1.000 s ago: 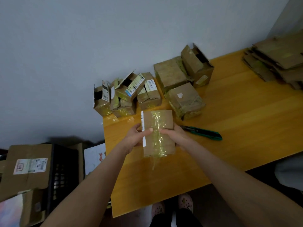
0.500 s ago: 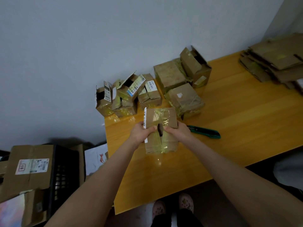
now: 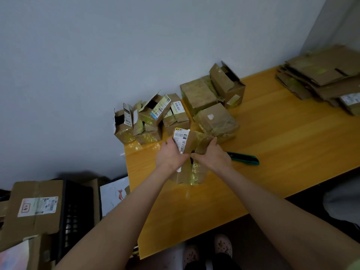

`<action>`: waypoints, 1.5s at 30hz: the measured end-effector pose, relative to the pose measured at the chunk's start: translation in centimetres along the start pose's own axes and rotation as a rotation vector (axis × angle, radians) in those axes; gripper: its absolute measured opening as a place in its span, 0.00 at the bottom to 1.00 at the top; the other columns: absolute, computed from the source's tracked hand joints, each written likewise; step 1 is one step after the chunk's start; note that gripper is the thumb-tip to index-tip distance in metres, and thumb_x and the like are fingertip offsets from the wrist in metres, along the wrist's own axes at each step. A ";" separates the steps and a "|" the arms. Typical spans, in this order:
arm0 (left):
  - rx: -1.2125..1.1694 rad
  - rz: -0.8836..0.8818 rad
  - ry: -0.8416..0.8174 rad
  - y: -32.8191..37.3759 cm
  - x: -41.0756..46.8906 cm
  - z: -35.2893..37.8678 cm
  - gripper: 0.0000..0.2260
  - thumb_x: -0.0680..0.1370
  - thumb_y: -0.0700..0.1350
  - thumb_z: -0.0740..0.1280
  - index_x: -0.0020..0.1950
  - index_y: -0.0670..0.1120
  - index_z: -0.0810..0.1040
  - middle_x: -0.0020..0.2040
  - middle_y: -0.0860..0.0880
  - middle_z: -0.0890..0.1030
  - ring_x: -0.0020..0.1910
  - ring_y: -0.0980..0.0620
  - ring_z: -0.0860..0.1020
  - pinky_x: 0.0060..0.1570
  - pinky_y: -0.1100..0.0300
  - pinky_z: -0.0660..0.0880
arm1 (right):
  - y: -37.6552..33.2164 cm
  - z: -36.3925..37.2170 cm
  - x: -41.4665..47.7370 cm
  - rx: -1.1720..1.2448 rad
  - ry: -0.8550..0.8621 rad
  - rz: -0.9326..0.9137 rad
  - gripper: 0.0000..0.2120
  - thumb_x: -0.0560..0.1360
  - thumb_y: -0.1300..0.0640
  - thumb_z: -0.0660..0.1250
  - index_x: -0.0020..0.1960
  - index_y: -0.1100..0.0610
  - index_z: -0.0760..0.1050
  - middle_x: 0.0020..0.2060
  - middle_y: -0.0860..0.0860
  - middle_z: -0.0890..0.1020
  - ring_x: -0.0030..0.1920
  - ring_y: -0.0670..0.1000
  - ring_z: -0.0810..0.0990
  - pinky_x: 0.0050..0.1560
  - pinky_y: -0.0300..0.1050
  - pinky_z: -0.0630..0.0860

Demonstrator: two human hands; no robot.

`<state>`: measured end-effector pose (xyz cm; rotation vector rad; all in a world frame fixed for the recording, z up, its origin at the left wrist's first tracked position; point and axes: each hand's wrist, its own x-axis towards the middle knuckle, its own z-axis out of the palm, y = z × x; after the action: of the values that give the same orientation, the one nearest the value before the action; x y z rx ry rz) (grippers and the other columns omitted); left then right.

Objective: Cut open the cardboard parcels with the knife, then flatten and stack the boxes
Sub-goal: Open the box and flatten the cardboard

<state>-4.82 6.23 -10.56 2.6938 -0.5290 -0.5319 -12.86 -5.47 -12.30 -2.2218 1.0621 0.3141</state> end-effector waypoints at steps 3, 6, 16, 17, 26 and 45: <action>-0.021 0.006 -0.023 -0.1 0.0 -0.3 0.32 0.72 0.55 0.72 0.69 0.44 0.64 0.61 0.44 0.74 0.58 0.42 0.75 0.50 0.52 0.73 | -0.3 0.1 -0.3 0.015 0.026 0.005 0.54 0.70 0.36 0.68 0.78 0.62 0.40 0.67 0.57 0.73 0.64 0.59 0.75 0.56 0.51 0.74; -0.082 -0.024 -0.087 -0.8 0.3 -0.5 0.32 0.71 0.56 0.73 0.67 0.43 0.64 0.59 0.44 0.76 0.55 0.43 0.77 0.48 0.51 0.75 | -0.7 -0.1 -0.3 0.061 0.001 -0.012 0.51 0.72 0.42 0.69 0.78 0.63 0.39 0.67 0.58 0.72 0.65 0.59 0.73 0.58 0.51 0.73; -0.336 -0.073 -0.251 -2.8 1.1 -2.2 0.27 0.71 0.49 0.76 0.62 0.46 0.66 0.53 0.44 0.80 0.50 0.43 0.80 0.45 0.48 0.81 | 0.3 -0.6 -0.7 0.172 -0.168 -0.175 0.31 0.81 0.54 0.52 0.79 0.61 0.44 0.70 0.61 0.67 0.67 0.60 0.69 0.64 0.54 0.70; -0.350 -0.074 -0.275 -3.0 1.1 -2.4 0.26 0.71 0.48 0.76 0.62 0.46 0.66 0.53 0.44 0.80 0.50 0.43 0.81 0.45 0.48 0.81 | 0.3 -0.7 -0.7 0.184 -0.185 -0.185 0.30 0.81 0.55 0.52 0.79 0.61 0.45 0.72 0.61 0.65 0.68 0.60 0.68 0.65 0.54 0.70; -0.362 -0.070 -0.338 -3.9 1.6 -3.5 0.30 0.72 0.48 0.75 0.70 0.45 0.66 0.52 0.42 0.81 0.47 0.45 0.81 0.36 0.52 0.79 | 0.8 -1.0 -0.8 0.229 -0.213 -0.249 0.27 0.81 0.59 0.53 0.79 0.59 0.51 0.74 0.57 0.63 0.69 0.58 0.68 0.65 0.57 0.71; -0.400 -0.066 -0.461 -5.9 2.1 -4.1 0.24 0.74 0.47 0.73 0.68 0.45 0.70 0.48 0.48 0.80 0.47 0.49 0.81 0.49 0.49 0.79 | 1.4 -1.7 -0.9 0.523 -0.415 -0.204 0.27 0.80 0.65 0.54 0.78 0.55 0.54 0.67 0.54 0.69 0.61 0.56 0.75 0.60 0.55 0.76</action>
<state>0.42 11.53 -9.92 2.2120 -0.3943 -1.1568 -14.67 -6.69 -11.18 -1.6795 0.6007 0.3421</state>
